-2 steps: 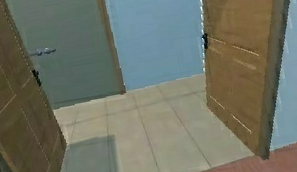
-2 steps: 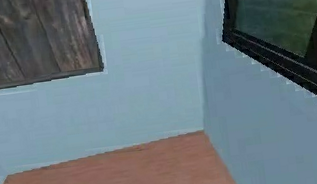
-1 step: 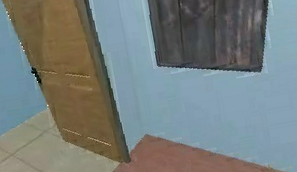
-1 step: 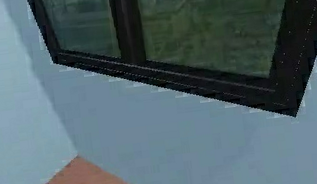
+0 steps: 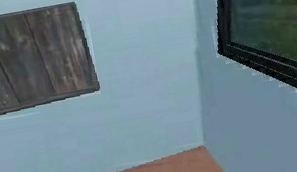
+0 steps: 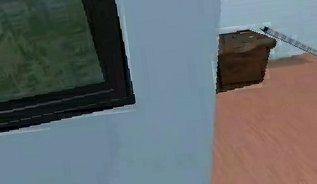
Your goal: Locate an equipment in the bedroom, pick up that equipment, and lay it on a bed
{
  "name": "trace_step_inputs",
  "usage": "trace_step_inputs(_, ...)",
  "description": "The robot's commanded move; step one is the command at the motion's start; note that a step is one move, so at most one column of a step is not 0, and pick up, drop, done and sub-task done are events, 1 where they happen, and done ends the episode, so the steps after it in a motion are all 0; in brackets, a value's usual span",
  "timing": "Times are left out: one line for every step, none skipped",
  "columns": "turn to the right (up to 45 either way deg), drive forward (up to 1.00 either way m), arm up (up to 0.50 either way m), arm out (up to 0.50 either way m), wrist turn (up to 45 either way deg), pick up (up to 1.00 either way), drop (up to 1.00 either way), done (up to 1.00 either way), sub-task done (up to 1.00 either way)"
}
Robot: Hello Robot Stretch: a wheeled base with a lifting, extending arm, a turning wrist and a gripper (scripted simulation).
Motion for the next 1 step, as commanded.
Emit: trace_step_inputs(45.0, 0.00, 0.00, 0.00, 0.0, 0.00, 0.00, 0.00, 0.00)
